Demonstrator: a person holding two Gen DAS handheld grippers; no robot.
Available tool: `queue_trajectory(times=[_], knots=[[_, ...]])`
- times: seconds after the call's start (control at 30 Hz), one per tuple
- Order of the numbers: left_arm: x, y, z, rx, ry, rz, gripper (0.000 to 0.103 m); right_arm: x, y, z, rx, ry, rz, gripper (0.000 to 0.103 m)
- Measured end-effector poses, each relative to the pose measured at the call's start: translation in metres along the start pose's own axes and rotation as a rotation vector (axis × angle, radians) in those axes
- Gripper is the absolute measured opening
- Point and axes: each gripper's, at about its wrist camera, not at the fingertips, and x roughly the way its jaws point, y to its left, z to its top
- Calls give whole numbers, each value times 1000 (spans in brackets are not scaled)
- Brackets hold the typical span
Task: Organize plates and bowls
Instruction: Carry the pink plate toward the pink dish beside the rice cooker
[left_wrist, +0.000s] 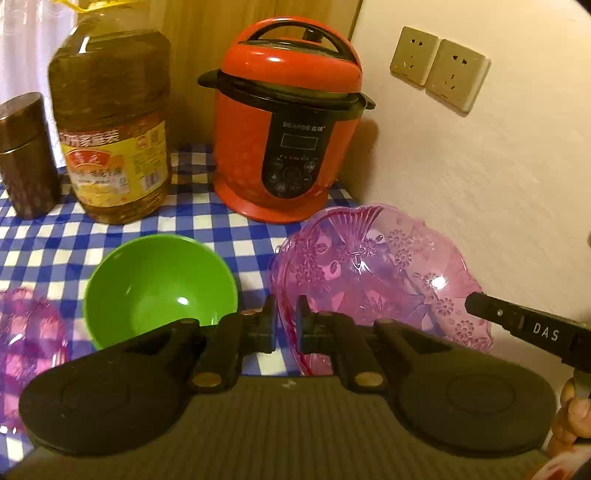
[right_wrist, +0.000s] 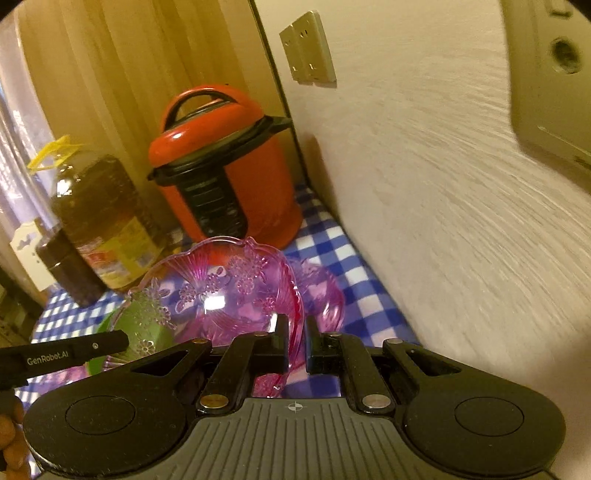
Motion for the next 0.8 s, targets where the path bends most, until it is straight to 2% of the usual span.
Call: queue_trajectory(times=[0.4, 0.8], knots=[[64, 0, 14, -1, 24, 26, 9, 57, -14, 13, -39, -6, -45, 8], [103, -11, 15, 38, 38, 82, 10, 102, -29, 17, -44, 13, -66, 8]])
